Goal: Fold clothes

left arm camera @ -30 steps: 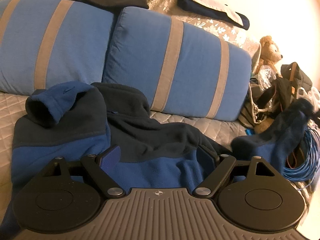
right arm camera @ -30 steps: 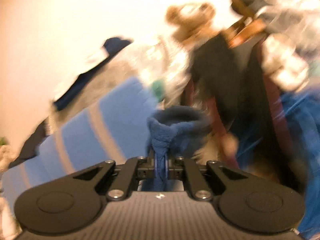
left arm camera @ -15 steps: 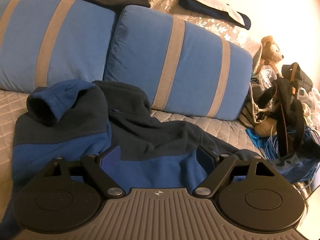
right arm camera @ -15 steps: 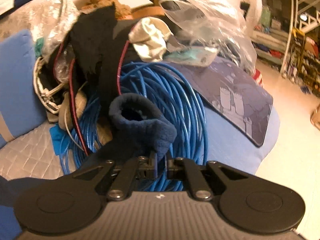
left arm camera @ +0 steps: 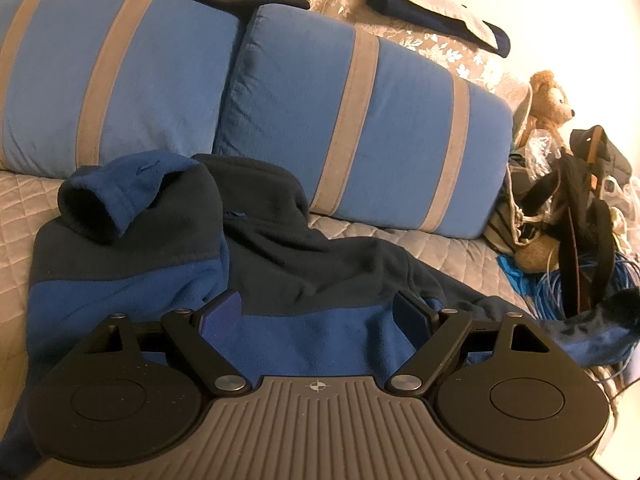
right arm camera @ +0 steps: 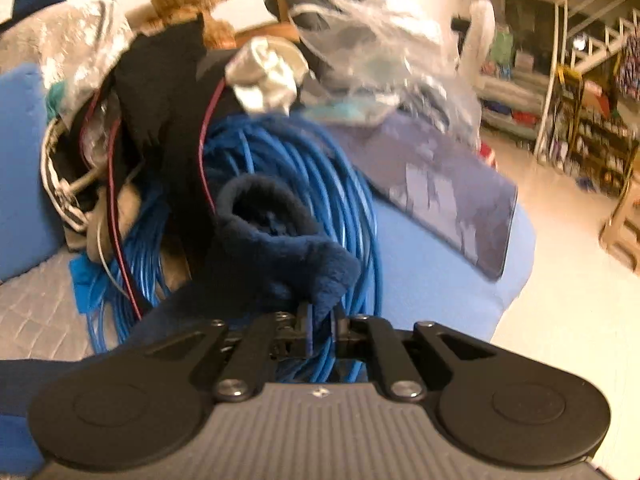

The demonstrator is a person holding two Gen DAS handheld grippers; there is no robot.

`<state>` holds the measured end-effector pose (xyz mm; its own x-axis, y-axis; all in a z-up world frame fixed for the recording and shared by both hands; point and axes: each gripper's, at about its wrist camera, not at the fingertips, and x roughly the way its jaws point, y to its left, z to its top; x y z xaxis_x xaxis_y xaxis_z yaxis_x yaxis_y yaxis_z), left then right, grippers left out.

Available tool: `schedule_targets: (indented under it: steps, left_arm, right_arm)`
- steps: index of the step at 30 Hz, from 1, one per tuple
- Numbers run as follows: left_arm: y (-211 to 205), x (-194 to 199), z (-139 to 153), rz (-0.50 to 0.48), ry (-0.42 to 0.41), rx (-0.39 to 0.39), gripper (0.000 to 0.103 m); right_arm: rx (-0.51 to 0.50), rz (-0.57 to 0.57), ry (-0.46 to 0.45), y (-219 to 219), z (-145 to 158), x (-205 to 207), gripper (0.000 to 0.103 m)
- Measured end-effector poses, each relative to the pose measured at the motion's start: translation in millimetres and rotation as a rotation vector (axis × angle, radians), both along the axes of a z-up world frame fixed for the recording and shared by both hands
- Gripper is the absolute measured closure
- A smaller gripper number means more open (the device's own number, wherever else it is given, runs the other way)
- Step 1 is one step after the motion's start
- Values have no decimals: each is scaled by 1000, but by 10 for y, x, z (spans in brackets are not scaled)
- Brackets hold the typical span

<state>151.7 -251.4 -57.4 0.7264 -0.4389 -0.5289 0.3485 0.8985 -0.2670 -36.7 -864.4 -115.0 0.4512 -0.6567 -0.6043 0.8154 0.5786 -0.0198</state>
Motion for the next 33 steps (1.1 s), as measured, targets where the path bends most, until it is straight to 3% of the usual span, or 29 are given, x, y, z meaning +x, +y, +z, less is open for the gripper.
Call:
schedule_targets:
  steps: [1,2,6,10,19,23,29,33]
  left_arm:
    - [1,2,0,0,1,-1,19]
    - [1,5,-1,0,2,-1,19]
    - [-3,-4,0,-3,-1,1,19]
    - [9,-22,24,4,-16,1,19]
    - [50,-57,127,42,-57,22,19]
    - [65,-75,171,54,-77,36,19]
    - [84,-102,105,20,-105,33,19]
    - [75,-72,75,26,-98,29,19]
  right_arm:
    - [10,-1,-1,10,-28,-2,70]
    - [12,3,-2,33,-47,-7,65]
    - [-22,-12,20,166,-56,-48,20]
    - [-45,-16,-22,326,31,-125,3]
    - [-162,105,-133,893,377,-58,0]
    - [-136,354,-133,1220,443,229,0]
    - [-90,776,-31,1828,337,958,2]
    - [-35,933,92,2232,219,1559,16]
